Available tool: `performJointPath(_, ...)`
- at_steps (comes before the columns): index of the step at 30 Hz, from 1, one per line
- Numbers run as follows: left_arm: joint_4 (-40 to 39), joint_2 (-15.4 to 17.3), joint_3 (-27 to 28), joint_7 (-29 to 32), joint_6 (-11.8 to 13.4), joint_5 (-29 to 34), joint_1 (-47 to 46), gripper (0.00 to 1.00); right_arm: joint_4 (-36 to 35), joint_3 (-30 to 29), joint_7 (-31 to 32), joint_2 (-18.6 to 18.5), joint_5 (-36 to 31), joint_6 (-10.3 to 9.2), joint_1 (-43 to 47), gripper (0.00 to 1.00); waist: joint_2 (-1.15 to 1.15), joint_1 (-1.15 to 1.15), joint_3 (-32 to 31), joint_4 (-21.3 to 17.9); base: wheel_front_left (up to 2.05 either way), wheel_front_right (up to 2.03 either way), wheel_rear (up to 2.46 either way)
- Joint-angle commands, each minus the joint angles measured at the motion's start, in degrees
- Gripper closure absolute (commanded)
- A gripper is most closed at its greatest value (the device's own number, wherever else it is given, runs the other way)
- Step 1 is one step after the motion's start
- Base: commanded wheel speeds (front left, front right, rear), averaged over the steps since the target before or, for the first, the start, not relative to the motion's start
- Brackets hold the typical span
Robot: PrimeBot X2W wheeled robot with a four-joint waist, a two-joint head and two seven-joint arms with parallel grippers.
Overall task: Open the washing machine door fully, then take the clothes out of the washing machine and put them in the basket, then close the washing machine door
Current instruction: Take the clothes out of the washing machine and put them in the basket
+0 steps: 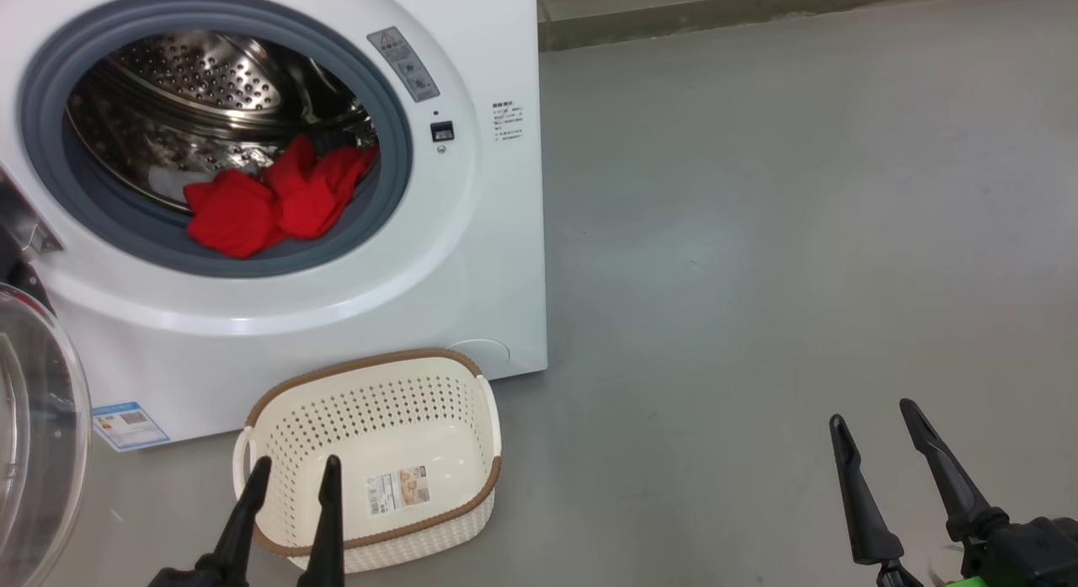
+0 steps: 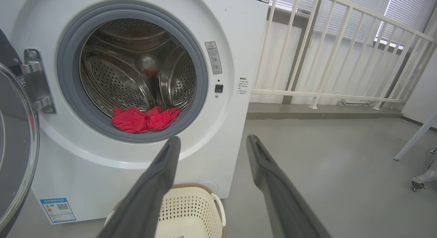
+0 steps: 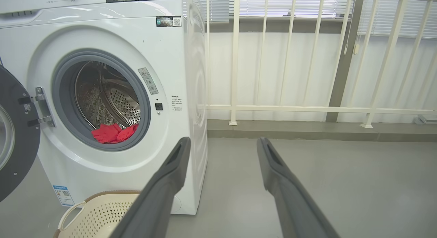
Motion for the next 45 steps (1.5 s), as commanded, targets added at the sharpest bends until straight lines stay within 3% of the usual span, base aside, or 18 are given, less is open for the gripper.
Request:
performJointPath(1, -1.19, 0.33, 2.25, -0.69, -0.07, 0.01, -0.77, 0.00, -1.58, 1.32, -0.37, -1.00, -0.58, 0.28, -0.87, 0.00, 0.00, 0.00, -0.27, 0.11, 0.00, 0.00, 0.00)
performJointPath(12, -0.06, 0.30, 2.17, -0.69, 0.42, 0.14, -0.57, 0.00, -1.52, 1.05, -0.37, -1.04, -0.65, 0.28, -0.89, 0.00, 0.00, 0.00, -0.79, 0.22, 0.34, -0.34, 0.00)
performJointPath(29, -1.99, 0.26, 1.22, -0.69, 0.00, -0.12, -0.54, 0.00, -1.83, 1.14, -0.37, -0.96, -0.74, 0.28, -0.78, 0.00, 0.00, 0.00, 0.24, 1.39, 1.33, -1.33, 0.00)
performJointPath(45, -2.52, 0.24, 0.70, -0.69, 1.25, -0.06, -0.96, 0.00, -1.25, 1.97, -0.37, -0.85, 0.22, 0.28, -1.77, 0.00, 0.00, 0.00, 1.51, 2.09, 0.08, -0.08, 0.00)
